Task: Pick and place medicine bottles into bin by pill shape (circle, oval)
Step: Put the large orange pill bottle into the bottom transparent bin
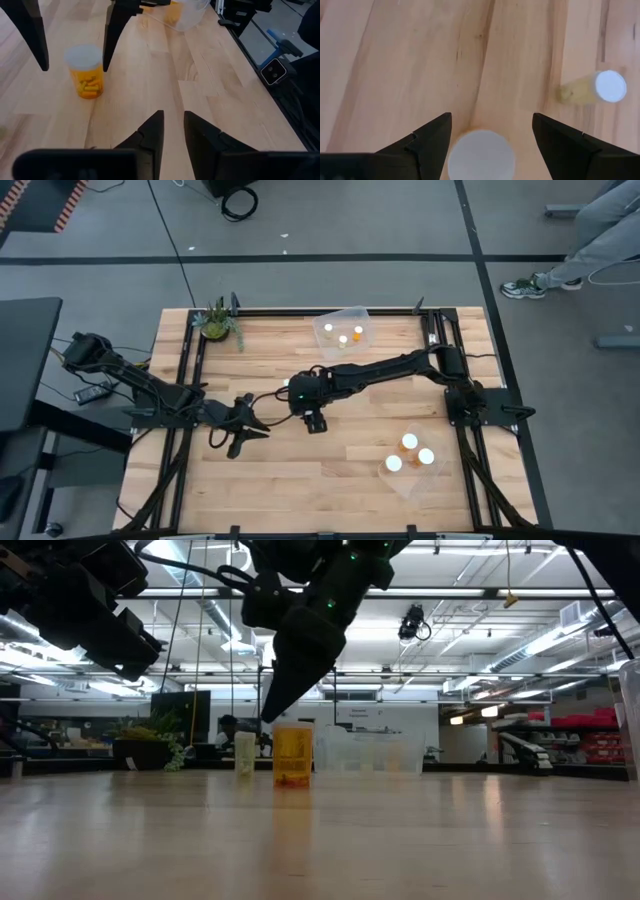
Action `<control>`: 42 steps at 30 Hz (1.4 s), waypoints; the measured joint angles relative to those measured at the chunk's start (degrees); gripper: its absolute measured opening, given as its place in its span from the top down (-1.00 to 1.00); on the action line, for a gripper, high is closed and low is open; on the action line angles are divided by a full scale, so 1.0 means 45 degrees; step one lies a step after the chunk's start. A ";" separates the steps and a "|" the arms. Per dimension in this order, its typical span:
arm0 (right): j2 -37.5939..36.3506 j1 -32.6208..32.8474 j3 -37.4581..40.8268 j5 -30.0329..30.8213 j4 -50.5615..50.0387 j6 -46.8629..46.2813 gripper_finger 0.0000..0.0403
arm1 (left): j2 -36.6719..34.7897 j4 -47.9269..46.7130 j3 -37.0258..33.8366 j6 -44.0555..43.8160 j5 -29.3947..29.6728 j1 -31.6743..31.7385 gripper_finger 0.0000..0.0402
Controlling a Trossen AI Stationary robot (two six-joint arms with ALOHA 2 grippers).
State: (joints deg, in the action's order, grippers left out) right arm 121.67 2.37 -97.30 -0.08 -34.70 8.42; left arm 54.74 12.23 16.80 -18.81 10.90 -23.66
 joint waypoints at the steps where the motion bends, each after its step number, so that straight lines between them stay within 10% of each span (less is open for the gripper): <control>1: 0.0000 0.0000 0.0000 0.0000 -0.0068 0.0028 -0.42 | 0.0000 -0.0006 0.0000 -0.0003 0.0000 0.0000 0.60; 42: 0.0112 -0.0034 0.0578 -0.0330 -0.1028 -0.0395 -0.41 | 0.0000 -0.0011 -0.0005 -0.0004 0.0000 0.0000 0.60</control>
State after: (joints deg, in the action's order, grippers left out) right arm 122.17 2.22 -94.70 -1.56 -39.33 6.64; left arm 54.74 12.19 16.78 -18.83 10.90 -23.66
